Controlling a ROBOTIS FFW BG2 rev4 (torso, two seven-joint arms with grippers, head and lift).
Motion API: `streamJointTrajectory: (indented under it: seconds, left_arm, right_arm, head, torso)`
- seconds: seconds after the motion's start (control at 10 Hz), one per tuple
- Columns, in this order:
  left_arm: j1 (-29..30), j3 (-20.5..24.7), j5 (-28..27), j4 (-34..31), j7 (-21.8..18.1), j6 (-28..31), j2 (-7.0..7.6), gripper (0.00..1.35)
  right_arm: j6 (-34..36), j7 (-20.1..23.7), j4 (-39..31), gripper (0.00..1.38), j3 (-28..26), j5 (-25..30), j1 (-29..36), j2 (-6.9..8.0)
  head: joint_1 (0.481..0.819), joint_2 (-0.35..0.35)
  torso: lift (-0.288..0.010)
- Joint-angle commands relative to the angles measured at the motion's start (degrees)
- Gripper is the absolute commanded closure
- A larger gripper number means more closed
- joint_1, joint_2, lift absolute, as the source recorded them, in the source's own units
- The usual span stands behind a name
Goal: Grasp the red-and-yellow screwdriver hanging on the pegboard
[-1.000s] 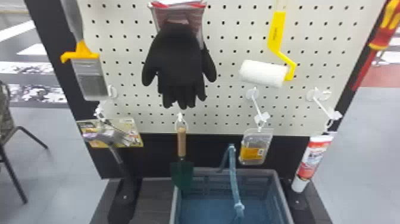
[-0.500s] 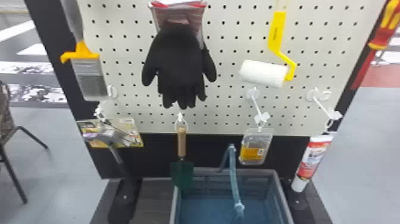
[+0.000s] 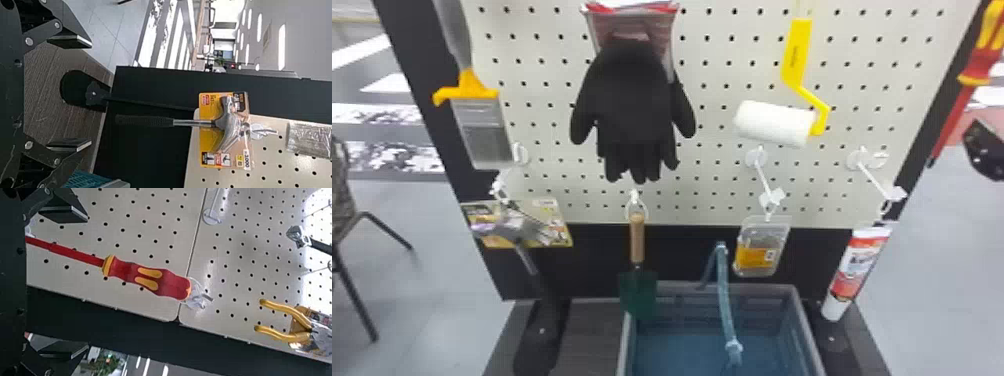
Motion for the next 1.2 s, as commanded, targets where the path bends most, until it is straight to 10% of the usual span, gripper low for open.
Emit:
streamJointTrajectory:
  seconds: [0.0, 1.1]
  left_arm:
    - [-0.40, -0.18, 0.00, 0.00, 0.00, 0.19, 0.13, 0.40]
    - [-1.14, -0.53, -0.18, 0.00, 0.00, 0.89, 0.22, 0.40]
  right_arm:
    - [-0.17, 1.48, 0.82, 0.16, 0.00, -0.43, -3.09, -0.18]
    - [2.47, 10.09, 20.93, 0.13, 4.13, -27.59, -16.63, -4.84]
  head:
    - [0.549, 0.000]
    - [0.549, 0.000]
  torso:
    - [-0.100]
    - [-0.100]
